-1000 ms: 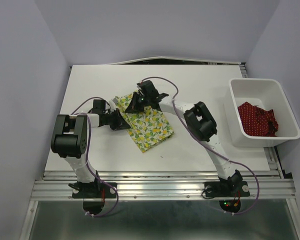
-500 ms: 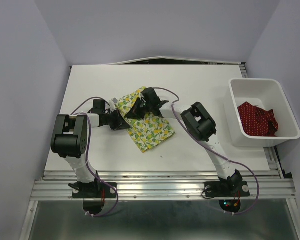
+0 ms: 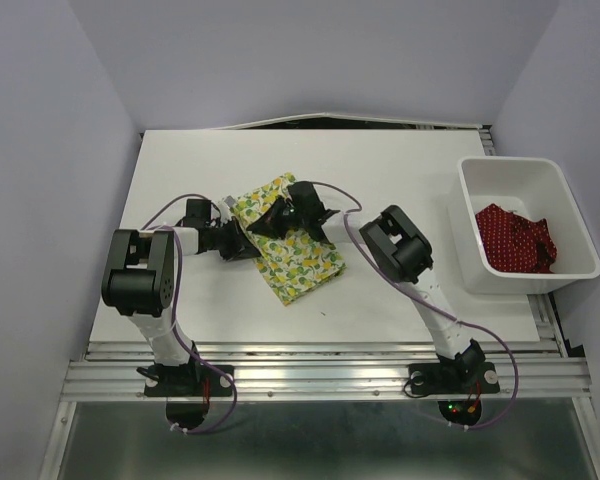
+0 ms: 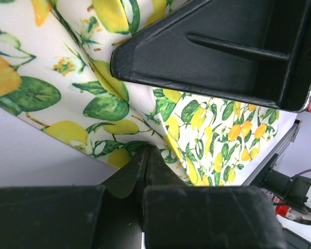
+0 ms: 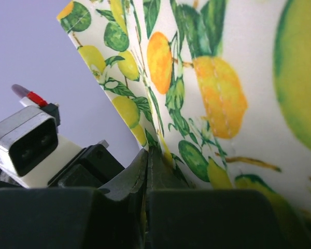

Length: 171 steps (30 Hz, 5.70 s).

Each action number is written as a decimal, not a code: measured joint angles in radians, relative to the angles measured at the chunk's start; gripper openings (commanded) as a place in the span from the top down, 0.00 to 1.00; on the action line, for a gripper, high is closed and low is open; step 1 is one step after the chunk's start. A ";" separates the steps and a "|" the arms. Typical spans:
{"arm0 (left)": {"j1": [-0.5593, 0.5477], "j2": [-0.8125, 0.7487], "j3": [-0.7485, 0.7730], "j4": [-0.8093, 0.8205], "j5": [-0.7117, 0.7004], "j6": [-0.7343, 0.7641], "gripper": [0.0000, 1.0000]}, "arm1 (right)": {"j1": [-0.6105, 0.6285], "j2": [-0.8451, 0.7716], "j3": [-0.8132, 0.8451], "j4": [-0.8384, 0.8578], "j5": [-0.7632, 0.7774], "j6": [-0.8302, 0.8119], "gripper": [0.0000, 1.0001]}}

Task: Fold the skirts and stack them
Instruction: Fold the skirt

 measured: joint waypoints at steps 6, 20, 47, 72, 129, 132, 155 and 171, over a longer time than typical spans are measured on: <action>0.000 -0.002 0.000 -0.001 -0.001 0.003 1.00 | 0.000 0.005 -0.062 0.160 0.015 0.050 0.99; 0.001 -0.149 0.013 -0.174 -0.055 0.085 0.88 | 0.000 0.035 -0.093 0.310 0.037 0.082 0.99; 0.034 0.067 0.381 -0.192 -0.178 0.017 0.94 | 0.002 0.048 -0.101 0.351 0.039 0.051 0.89; 0.099 0.371 0.685 -0.342 -0.191 0.166 1.00 | -0.146 -0.401 -0.305 -0.293 -0.220 -0.850 0.81; -0.814 -0.497 -0.432 0.203 -0.865 1.425 0.39 | -0.129 -0.330 -0.438 -0.315 -0.326 -0.888 0.80; -0.816 -0.422 -0.401 0.223 -0.905 1.403 0.61 | -0.129 -0.322 -0.430 -0.325 -0.329 -0.888 0.80; -0.817 -0.502 -0.249 -0.190 -0.716 1.310 1.00 | -0.150 -0.346 -0.343 -0.413 -0.337 -0.924 0.37; -0.817 -0.748 -0.223 -0.534 -0.426 1.394 1.00 | -0.188 -0.211 0.240 -0.507 -0.202 -1.186 0.35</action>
